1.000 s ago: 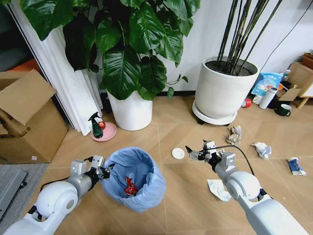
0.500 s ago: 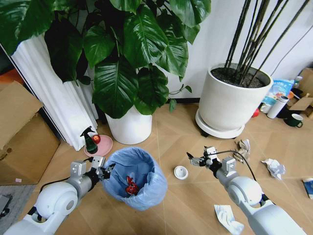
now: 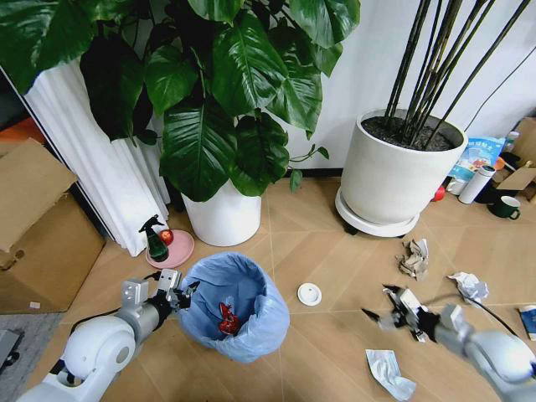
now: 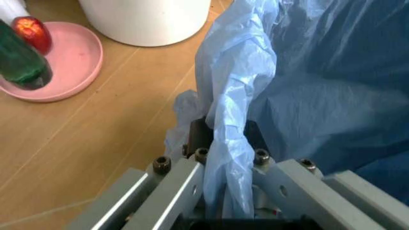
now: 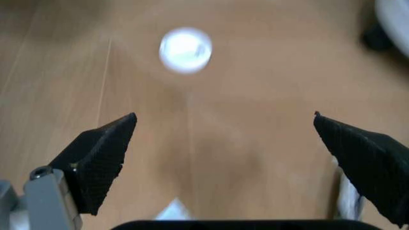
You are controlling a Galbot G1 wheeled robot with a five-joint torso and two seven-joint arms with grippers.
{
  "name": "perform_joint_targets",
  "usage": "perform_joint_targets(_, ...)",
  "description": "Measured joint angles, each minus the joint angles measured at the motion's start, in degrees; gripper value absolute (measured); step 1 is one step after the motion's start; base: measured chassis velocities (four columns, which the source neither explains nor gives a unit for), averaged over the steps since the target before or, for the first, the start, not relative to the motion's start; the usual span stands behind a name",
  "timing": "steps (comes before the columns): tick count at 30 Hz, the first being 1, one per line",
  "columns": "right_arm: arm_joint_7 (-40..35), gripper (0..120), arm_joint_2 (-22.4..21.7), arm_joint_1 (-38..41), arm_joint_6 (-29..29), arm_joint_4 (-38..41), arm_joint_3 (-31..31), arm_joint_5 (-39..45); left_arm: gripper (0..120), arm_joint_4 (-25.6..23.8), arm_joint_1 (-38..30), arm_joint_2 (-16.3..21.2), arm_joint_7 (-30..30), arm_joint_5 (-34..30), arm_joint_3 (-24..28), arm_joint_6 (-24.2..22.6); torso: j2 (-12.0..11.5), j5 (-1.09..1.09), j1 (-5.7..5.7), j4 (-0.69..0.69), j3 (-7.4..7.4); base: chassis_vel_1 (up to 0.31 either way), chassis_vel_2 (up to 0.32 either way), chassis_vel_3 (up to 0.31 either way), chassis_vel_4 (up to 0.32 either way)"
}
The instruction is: Pick up the trash bin and place the garbage on the floor into it.
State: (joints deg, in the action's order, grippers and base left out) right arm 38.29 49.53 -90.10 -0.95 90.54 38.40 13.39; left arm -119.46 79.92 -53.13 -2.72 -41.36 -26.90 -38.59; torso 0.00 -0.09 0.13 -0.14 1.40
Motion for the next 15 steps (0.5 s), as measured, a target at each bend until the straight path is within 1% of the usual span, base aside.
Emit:
perform_joint_targets(2, 0.3, 100, 0.7, -2.6, -0.3, -2.2, 0.4, -0.2, 0, -0.2, 0.4, -0.2, 0.0, 0.2, -0.3, 0.1, 0.0, 0.0, 0.0, 0.01, 0.0, 0.0, 0.0, 0.0, 0.0)
perform_joint_targets(3, 0.3, 100, 0.7, -2.6, -0.3, -2.2, 0.4, -0.2, 0, -0.2, 0.4, -0.2, 0.0, 0.2, -0.3, 0.1, 0.0, 0.0, 0.0, 0.01, 0.0, 0.0, 0.0, 0.0, 0.0)
perform_joint_targets(6, 0.2, 100, 1.9, -5.3, -1.3, -5.7, 0.6, -0.3, 0, -0.3, 0.5, -0.2, 0.0, 0.2, -0.4, 0.1, 0.0, 0.0, 0.0, -0.02, 0.0, 0.0, 0.0, 0.0, 0.0)
perform_joint_targets(12, -1.0, 100, 3.4, -5.1, -1.1, -9.0, 0.0, -0.8, 0, -0.3, 0.4, 0.1, -0.1, 0.2, -0.2, 0.1, 0.0, 0.0, 0.0, -0.03, 0.0, 0.0, 0.0, 0.0, 0.0)
perform_joint_targets(15, -1.5, 100, 4.3, -3.1, 0.1, -10.7, -0.6, -1.0, 0, -0.3, 0.2, 0.1, -0.3, 0.2, 0.3, 0.1, 0.0, -0.01, 0.01, 0.01, 0.0, 0.0, 0.0, 0.0, 0.0)
